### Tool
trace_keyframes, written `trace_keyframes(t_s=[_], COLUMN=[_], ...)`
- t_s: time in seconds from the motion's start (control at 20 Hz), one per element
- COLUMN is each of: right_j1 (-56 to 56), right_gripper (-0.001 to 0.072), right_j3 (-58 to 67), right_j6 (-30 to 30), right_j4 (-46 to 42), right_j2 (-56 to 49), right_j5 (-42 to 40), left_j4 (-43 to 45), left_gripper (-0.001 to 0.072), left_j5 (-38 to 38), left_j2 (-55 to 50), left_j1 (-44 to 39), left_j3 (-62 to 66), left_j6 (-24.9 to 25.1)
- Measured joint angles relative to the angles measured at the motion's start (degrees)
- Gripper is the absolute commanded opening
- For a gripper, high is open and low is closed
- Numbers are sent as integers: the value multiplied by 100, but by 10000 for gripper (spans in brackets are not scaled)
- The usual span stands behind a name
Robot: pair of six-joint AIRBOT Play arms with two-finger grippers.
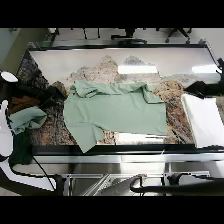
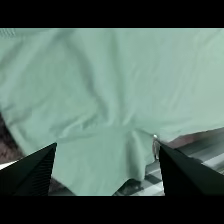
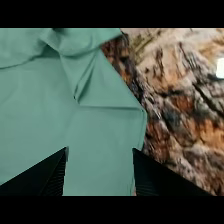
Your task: Fold the shirts.
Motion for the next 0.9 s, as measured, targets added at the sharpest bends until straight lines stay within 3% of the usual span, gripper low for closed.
trace_keyframes(t_s=[0.25, 0.45, 0.55, 0.6, 0.7, 0.75, 0.9], right_j1=[-717, -844, -861, -863, -866, -841, -590], right_gripper=[462, 470, 603, 603, 602, 602, 597], right_j3=[-1268, -1941, -2282, -2461, -2879, -3104, -3637], right_j6=[-4, -22, -68, -90, -114, -146, -243], right_j4=[-37, -33, -37, -46, -55, -59, -74], right_j2=[568, 669, 686, 688, 693, 671, 459], right_j5=[85, -9, -28, -66, -133, -223, -498], left_j4=[546, 208, -293, -455, -649, -723, -837], left_gripper=[702, 701, 489, 400, 123, 20, 14], left_j5=[896, 1596, 1729, 1784, 1851, 1853, 1727], left_j2=[470, 341, 92, -66, -380, -531, -831], left_j1=[254, 286, 203, 142, -2, -68, -197], left_j3=[-1847, -2404, -2365, -2291, -2092, -1978, -1700], left_j6=[103, 448, 697, 802, 960, 1003, 1091])
